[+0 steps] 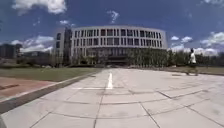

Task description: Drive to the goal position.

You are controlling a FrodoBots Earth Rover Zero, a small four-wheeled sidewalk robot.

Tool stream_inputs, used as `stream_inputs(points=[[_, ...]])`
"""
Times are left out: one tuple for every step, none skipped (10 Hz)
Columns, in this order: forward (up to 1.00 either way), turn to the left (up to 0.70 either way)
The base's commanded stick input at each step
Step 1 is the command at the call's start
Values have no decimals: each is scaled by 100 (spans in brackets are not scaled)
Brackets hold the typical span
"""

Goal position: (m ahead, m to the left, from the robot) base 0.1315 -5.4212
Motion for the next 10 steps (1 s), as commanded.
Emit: stream_inputs(points=[[70, 0], [70, 0], [70, 0], [70, 0], [70, 0], [70, 0], [70, 0], [70, 0], [70, 4], [70, 15]])
